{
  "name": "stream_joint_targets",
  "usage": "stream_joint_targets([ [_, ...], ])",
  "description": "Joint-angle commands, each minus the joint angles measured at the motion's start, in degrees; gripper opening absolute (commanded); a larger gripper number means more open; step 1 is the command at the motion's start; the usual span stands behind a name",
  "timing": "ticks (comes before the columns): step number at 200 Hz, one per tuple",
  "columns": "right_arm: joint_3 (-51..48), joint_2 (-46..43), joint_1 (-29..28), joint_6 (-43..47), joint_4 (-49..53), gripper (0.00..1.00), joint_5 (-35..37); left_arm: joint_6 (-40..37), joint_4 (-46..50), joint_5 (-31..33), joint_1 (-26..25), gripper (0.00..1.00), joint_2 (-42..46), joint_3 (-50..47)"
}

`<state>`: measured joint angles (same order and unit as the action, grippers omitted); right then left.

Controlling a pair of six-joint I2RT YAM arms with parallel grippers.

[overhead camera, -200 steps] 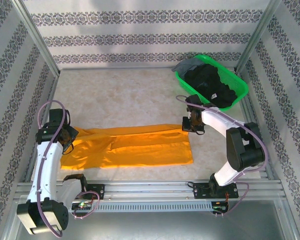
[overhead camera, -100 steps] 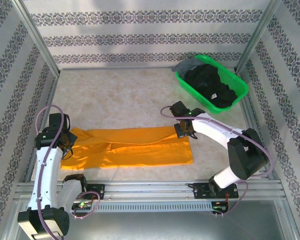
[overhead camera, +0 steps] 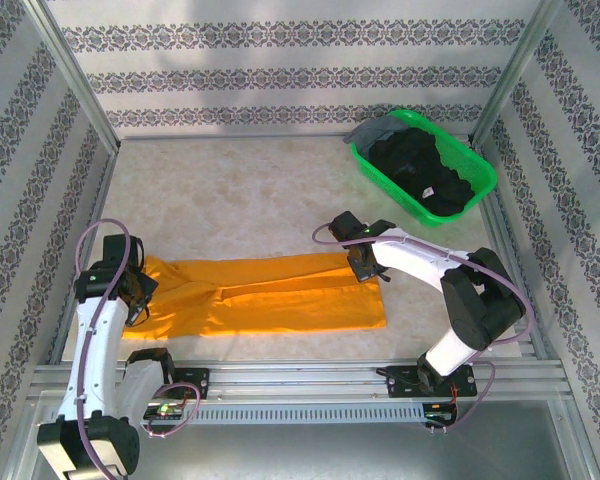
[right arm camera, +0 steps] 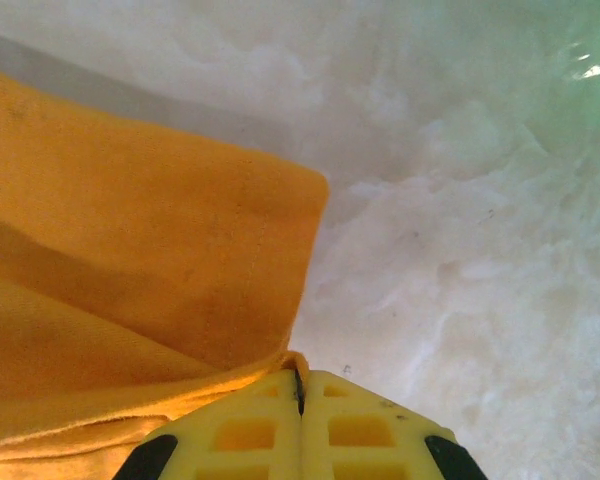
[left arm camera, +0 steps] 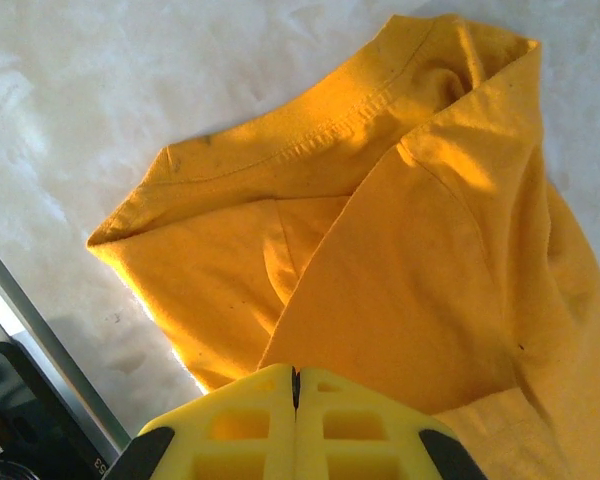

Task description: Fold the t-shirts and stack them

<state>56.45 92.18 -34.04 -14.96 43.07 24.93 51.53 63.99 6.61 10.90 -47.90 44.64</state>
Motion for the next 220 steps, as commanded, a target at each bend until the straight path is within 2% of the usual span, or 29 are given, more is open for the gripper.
stream_joint_targets([
  [1,0.27,-1.16,-1.06,0.94,0.97,0.01,5.20,1.10,3.41,-0.07,0.45,0.00,0.98,-0.97],
  [44,0.04,-1.18,-1.86,0.98,0.58,0.04,6.47,2.02,3.41,-0.80,0.43,0.00,0.81,-1.53],
  [67,-1.16,-1.43,-2.07,-1.52,1.52,0.16,5.46,3.51,3.00,-2.07,0.44,0.00,0.75,-2.34],
  [89,-2.29,-4.29,-2.04,-3.94,1.65,0.34,3.80,4.79,2.96,-2.96,0.37,0.00,0.85,-3.14],
  [102,-2.26,-6.61,-1.66,-6.04,2.44,0.39,2.20,5.07,2.94,-3.01,0.41,0.00,0.86,-3.31],
  [129,-1.77,-9.58,0.72,-11.47,2.02,0.40,-5.33,5.51,2.16,-3.53,0.44,0.00,0.50,-3.93],
  [157,-0.04,-8.21,4.02,-18.41,0.27,0.37,-13.86,6.21,1.71,-3.45,0.39,0.00,0.01,-4.17],
  [220,0.29,-4.68,8.69,-30.98,-2.73,0.32,-24.36,6.28,1.01,-2.41,0.42,0.00,-0.44,-3.79],
])
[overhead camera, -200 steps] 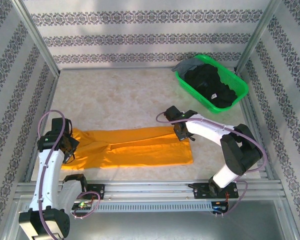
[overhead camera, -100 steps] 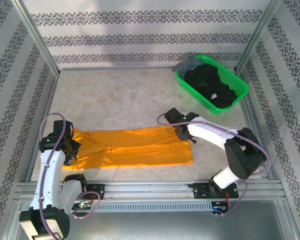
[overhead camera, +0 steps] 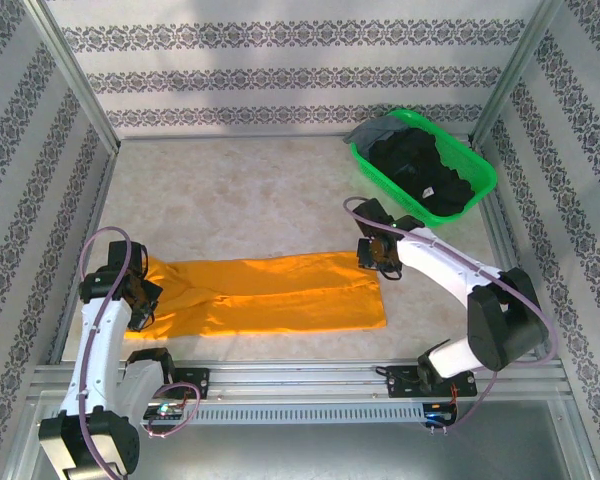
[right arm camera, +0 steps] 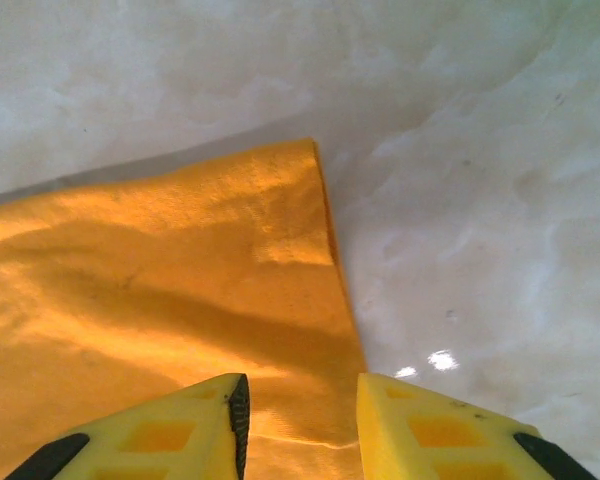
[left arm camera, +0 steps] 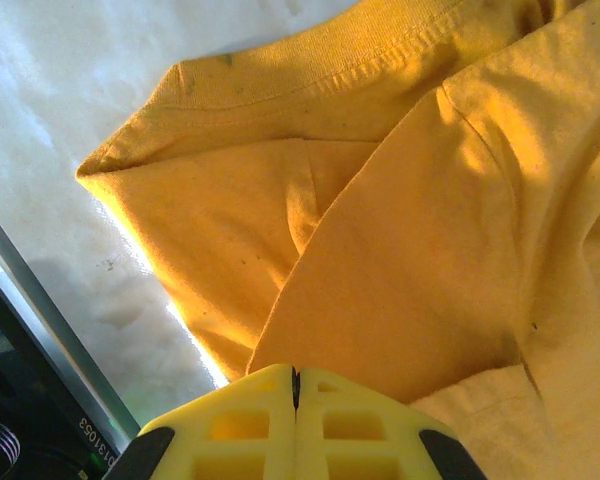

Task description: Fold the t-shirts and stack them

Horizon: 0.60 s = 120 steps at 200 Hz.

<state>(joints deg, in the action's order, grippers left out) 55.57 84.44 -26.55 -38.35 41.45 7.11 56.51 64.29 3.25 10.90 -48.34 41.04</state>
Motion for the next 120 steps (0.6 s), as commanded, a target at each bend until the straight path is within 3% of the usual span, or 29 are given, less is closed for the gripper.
stream_joint_targets([
  [1,1.14,3.21,1.26,-7.78,-1.11,0.31,-6.83,1.31,0.68,0.97,0.39,0.00,-0.05,-0.22],
  [48,-2.54,11.09,5.30,-13.66,-4.53,0.17,-14.62,1.79,-0.62,1.63,0.41,0.00,-1.13,-0.08],
  [67,-2.59,13.26,6.64,-13.46,-3.10,0.17,-14.37,1.96,-1.24,1.76,0.44,0.00,-1.75,0.15],
  [99,-2.71,13.22,8.29,-12.94,-2.07,0.34,-13.80,2.12,-2.47,1.21,0.44,0.00,-2.79,-0.12],
  [120,-1.48,14.64,9.19,-12.16,-1.54,0.36,-14.00,2.46,-4.28,-0.34,0.45,0.00,-4.06,-1.05],
])
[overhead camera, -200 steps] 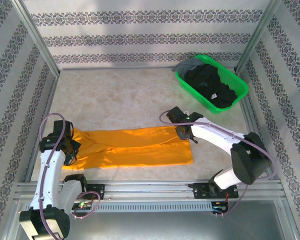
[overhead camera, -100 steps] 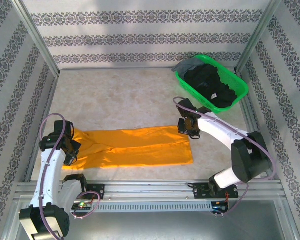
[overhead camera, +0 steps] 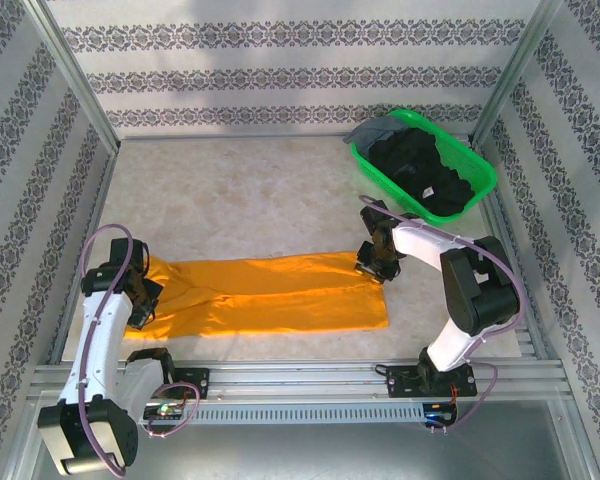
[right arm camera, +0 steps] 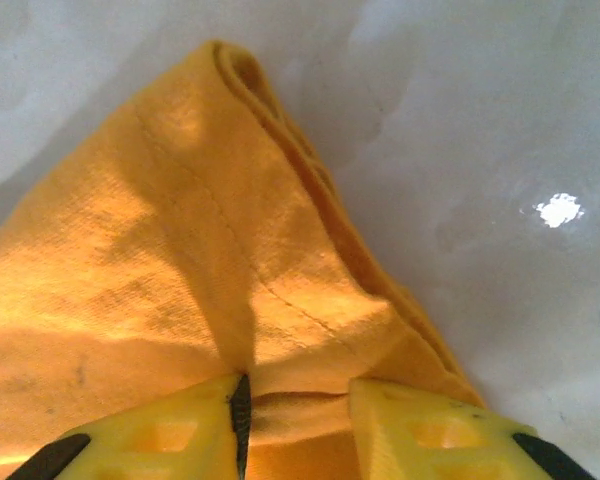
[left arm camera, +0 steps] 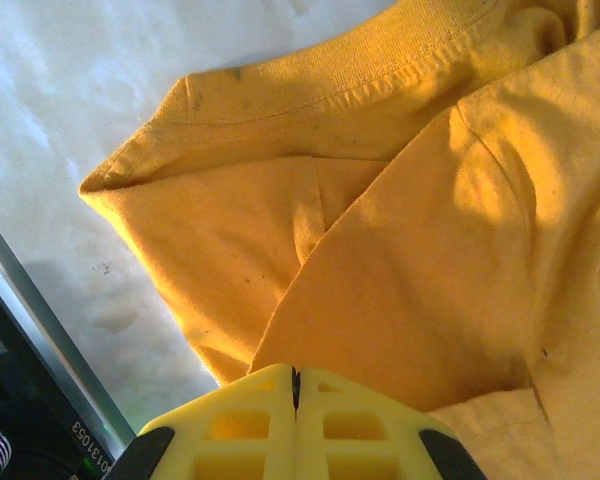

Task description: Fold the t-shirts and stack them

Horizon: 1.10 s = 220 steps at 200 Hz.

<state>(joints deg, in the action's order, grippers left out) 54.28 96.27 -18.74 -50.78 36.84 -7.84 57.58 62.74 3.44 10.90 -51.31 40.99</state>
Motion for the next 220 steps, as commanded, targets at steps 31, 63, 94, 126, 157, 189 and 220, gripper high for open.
stream_joint_targets([
  [31,5.50,6.91,4.10,1.68,7.09,0.34,1.13,1.13,-8.61,-5.67,0.27,0.00,-3.72,-2.89],
  [63,12.43,10.48,7.54,3.09,11.25,0.34,3.97,1.66,-15.27,-11.45,-1.69,0.00,-8.07,-3.77],
  [94,15.77,13.21,13.73,4.37,11.17,0.34,3.54,1.56,-13.11,-11.96,-3.56,0.00,-8.84,-2.55],
  [126,18.09,13.53,15.14,6.43,10.53,0.35,2.21,5.30,-9.58,-15.51,-6.34,0.00,-5.43,-4.40],
  [157,16.26,12.43,13.50,6.16,9.85,0.36,2.30,13.37,-8.82,-17.02,-15.55,0.00,-1.91,-5.86],
  [189,13.50,9.29,12.59,5.82,8.82,0.40,3.96,19.24,-3.69,-14.12,-23.92,0.00,0.18,-3.00],
  [220,14.82,7.04,11.22,8.48,10.35,0.46,6.78,22.79,-2.99,-14.08,-28.53,0.00,0.62,-1.51],
])
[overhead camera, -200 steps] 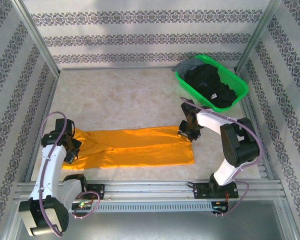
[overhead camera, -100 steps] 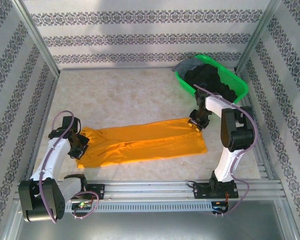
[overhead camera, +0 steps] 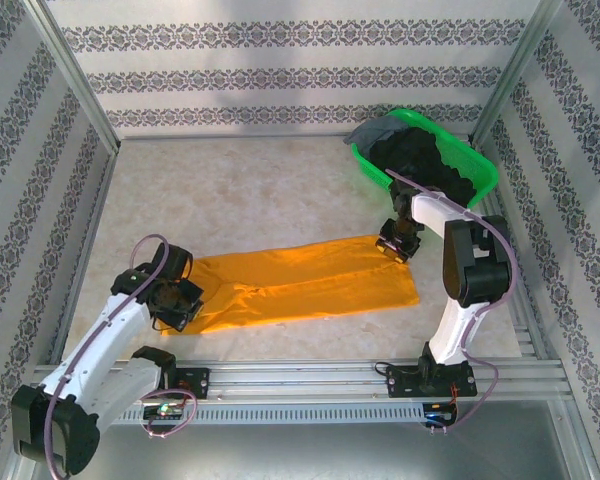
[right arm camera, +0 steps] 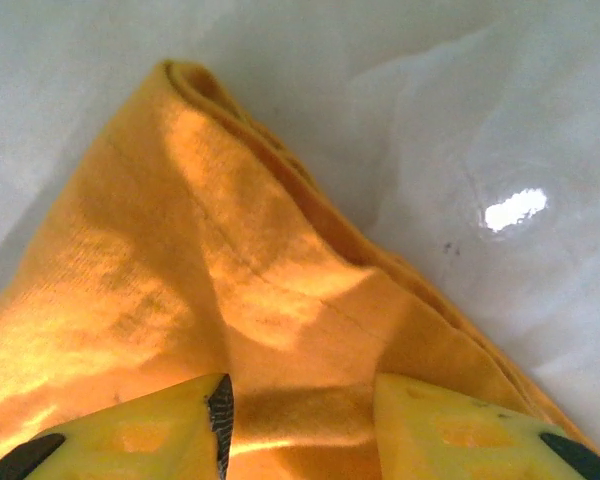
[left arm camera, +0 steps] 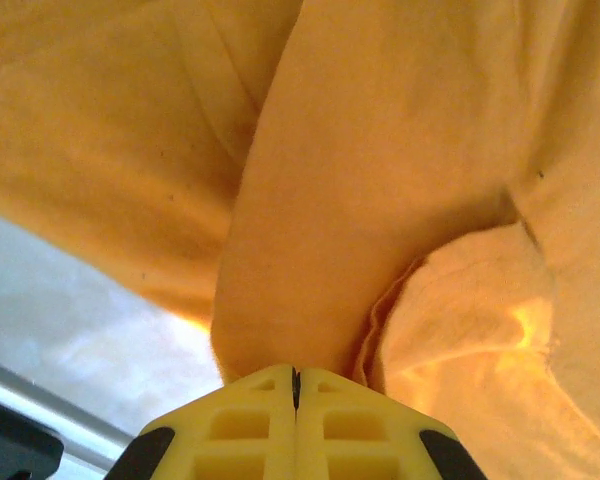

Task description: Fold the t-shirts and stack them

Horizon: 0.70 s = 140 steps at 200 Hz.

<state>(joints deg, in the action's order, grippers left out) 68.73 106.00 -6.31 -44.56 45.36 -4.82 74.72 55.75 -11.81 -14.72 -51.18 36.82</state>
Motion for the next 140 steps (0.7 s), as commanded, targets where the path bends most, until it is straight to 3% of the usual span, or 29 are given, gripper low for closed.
stream_joint_targets([
  [1,0.45,-2.75,-1.28,2.39,1.87,0.46,3.90,5.68,3.93,1.18,-3.06,0.00,0.43,2.79],
  [61,3.04,-6.72,-3.42,5.04,3.49,0.47,7.23,7.63,4.36,3.73,-13.01,0.00,-4.28,8.46],
  [140,2.96,-9.11,-5.90,5.60,4.35,0.47,8.04,10.72,0.07,7.69,-22.80,0.00,-8.64,7.94],
])
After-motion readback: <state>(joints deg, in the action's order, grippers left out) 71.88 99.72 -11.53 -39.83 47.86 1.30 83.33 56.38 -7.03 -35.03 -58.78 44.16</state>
